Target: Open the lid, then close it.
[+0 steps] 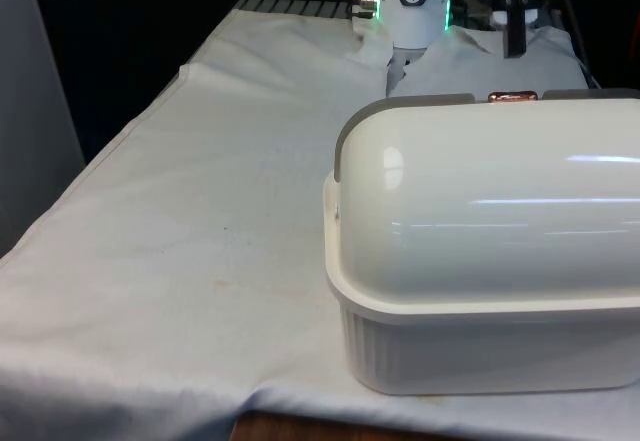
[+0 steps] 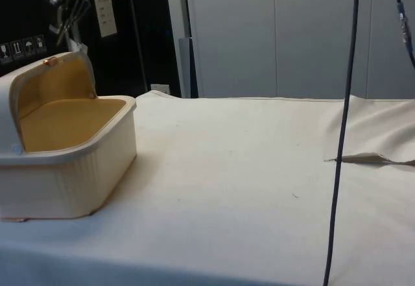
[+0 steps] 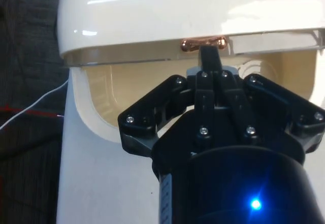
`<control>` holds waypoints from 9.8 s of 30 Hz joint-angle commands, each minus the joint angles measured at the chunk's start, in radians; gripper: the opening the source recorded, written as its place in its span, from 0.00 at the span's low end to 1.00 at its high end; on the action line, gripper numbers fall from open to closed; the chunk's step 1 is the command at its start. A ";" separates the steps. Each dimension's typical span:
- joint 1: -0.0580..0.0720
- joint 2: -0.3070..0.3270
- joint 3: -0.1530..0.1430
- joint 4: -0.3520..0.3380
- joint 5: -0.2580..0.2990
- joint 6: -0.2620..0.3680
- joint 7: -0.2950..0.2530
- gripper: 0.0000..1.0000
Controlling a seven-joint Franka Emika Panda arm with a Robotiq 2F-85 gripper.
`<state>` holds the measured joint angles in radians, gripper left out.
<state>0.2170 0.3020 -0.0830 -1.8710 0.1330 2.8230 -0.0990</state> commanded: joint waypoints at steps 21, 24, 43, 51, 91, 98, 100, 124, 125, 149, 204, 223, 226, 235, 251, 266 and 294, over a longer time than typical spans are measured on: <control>0.002 0.013 -0.016 0.136 -0.011 -0.193 -0.016 0.00; 0.002 0.014 -0.016 0.137 -0.010 -0.193 -0.017 0.01; 0.002 0.022 -0.016 0.146 -0.008 -0.189 -0.015 0.89; 0.000 0.074 -0.021 0.217 -0.007 -0.202 -0.011 1.00; 0.012 0.129 -0.025 0.275 -0.011 -0.202 0.010 0.00; 0.010 0.139 -0.020 0.290 -0.005 -0.201 0.000 0.00; 0.014 0.158 -0.030 0.314 -0.017 -0.207 0.011 0.00; 0.014 0.218 -0.028 0.356 -0.010 -0.210 0.002 0.00; 0.014 0.219 -0.028 0.356 -0.009 -0.211 0.003 0.00; 0.021 0.215 -0.031 0.341 -0.029 -0.267 0.002 0.00; 0.021 0.175 -0.031 0.324 -0.073 -0.415 0.003 0.00; 0.022 0.173 -0.034 0.326 -0.072 -0.460 0.012 0.00; 0.022 0.172 -0.033 0.326 -0.072 -0.472 0.013 0.00; 0.019 0.173 -0.031 0.331 -0.069 -0.521 0.008 0.00; 0.035 0.140 -0.030 0.290 -0.077 -0.638 0.024 0.00; 0.043 0.133 -0.017 0.270 -0.075 -0.748 0.034 0.00; 0.053 0.026 0.001 0.122 -0.080 -0.810 0.047 0.00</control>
<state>0.2650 0.3460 -0.0800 -1.7250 0.0600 1.9930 -0.0600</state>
